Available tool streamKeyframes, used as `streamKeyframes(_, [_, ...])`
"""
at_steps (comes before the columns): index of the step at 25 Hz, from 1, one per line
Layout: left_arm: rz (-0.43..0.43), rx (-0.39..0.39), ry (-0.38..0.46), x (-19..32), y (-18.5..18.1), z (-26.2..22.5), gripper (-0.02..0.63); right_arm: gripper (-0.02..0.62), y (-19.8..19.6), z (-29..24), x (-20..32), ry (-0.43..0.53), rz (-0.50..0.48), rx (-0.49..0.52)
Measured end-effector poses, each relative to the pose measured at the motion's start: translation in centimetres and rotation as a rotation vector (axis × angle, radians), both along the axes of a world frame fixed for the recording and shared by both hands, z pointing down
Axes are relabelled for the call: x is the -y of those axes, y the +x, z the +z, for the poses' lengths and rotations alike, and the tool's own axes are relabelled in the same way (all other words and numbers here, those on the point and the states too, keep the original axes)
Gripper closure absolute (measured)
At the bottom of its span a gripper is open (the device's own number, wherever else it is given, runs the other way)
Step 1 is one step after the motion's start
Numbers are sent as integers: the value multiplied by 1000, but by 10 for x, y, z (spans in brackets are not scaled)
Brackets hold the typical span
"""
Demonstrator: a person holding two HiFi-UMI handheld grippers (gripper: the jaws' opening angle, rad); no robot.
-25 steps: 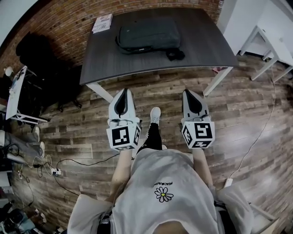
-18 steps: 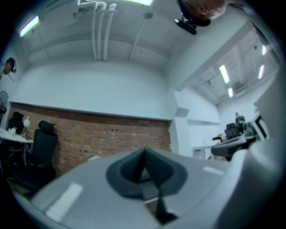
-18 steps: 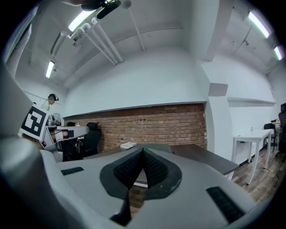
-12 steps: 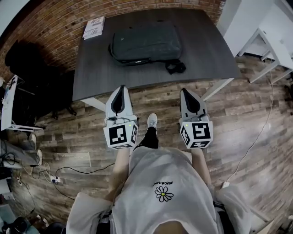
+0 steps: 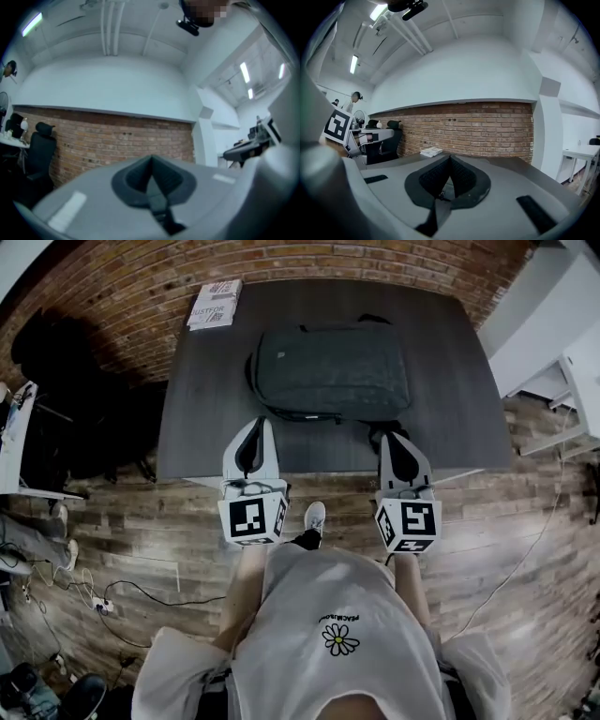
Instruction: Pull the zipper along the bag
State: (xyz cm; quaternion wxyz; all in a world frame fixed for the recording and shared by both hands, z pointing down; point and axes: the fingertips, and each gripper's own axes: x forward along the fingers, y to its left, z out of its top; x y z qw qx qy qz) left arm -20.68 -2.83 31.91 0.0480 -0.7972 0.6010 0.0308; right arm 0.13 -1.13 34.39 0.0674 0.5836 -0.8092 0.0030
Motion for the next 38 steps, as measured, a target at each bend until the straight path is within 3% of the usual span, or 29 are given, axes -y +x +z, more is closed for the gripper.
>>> streamKeyframes(8, [5, -5, -14, 76, -22, 16, 606, 595, -17, 21, 70, -49, 8, -25])
streamKeyframes(15, [49, 50, -67, 113, -8, 35, 606, 595, 12, 45, 101, -127, 66, -57])
streamKeyframes(19, [25, 62, -108, 127, -10, 51, 606, 595, 28, 63, 114, -179, 67, -43])
streamKeyframes(25, [21, 101, -169, 136, -12, 79, 606, 595, 45, 90, 130, -232, 38, -120])
streamKeyframes(34, [-64, 99, -248, 145, -28, 122, 604, 594, 65, 121, 135, -351, -27, -179])
streamKeyframes(38, [-62, 167, -261, 157, -30, 125, 604, 592, 78, 125, 132, -379, -39, -200])
